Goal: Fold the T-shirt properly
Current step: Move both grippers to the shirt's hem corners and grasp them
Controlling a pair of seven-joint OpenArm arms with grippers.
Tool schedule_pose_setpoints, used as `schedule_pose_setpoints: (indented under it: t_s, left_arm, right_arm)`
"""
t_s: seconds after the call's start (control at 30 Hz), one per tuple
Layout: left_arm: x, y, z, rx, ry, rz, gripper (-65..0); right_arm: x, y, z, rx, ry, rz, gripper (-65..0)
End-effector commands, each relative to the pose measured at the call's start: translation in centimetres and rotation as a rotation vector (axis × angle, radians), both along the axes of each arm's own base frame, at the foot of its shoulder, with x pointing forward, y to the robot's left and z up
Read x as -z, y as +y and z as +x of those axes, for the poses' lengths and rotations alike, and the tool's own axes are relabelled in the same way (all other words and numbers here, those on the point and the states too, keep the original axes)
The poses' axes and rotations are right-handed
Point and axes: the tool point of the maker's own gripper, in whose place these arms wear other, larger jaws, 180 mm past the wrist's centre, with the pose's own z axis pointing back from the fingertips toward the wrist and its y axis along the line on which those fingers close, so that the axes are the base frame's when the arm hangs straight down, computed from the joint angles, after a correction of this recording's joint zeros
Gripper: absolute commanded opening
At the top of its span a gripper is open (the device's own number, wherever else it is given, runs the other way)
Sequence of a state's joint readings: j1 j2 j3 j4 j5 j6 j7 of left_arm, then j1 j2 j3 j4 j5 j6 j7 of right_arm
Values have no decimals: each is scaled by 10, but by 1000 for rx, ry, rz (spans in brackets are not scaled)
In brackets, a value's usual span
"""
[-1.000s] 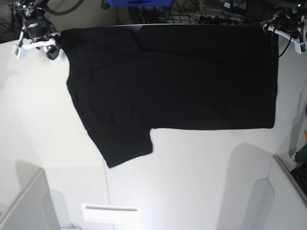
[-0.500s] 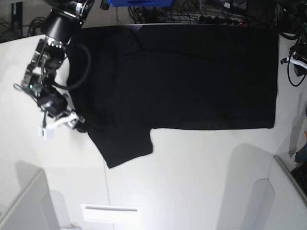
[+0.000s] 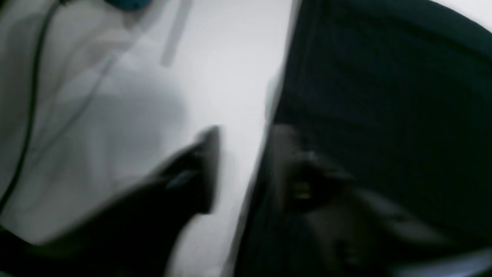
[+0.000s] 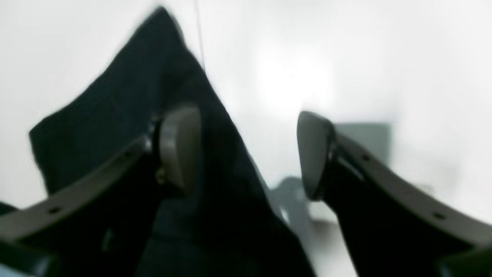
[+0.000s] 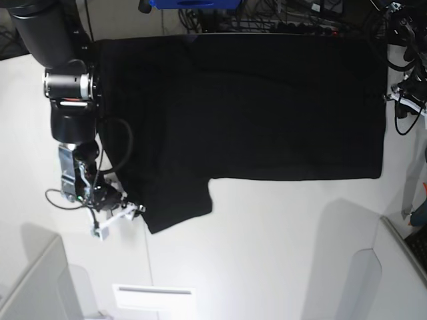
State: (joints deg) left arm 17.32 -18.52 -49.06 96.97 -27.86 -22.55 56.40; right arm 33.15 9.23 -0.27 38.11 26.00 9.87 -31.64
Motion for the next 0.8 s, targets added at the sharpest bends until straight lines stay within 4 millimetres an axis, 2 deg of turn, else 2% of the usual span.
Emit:
schedule_pose_setpoints:
  t_s: [0.0, 0.1, 0.23, 0.27, 0.33, 0.43, 0.47, 0.67, 0.77]
  left_arm:
    - [-12, 12, 5, -3, -22, 34, -337]
    - [-4, 22, 2, -21, -1, 23, -250]
    - [1, 27, 11, -46, -13, -7, -245]
    - [1, 30, 13, -52, -14, -12, -245]
    - [3, 34, 21, -66, -22, -29, -245]
    - [12, 35, 39, -55, 6, -26, -245]
    - [14, 35, 47, -47, 17, -15, -245]
    - [14, 38, 91, -38, 54, 38, -239]
    - [13, 31, 119, -24, 36, 3, -239]
  right_arm:
    - [-12, 9, 9, -30, -33, 3, -273]
    - [-5, 20, 1, -70, -25, -16, -273]
    - [-1, 19, -2, -69, -19, -20, -279]
    - [-1, 19, -1, -67, -20, -21, -305]
    - [-1, 19, -2, -71, -19, -24, -402]
    - [2, 20, -4, -76, -12, -27, -612]
    - [2, 20, -4, -75, -10, -27, -650]
    - [2, 20, -4, -68, -6, -24, -650]
    - [2, 20, -5, -69, -6, -25, -650]
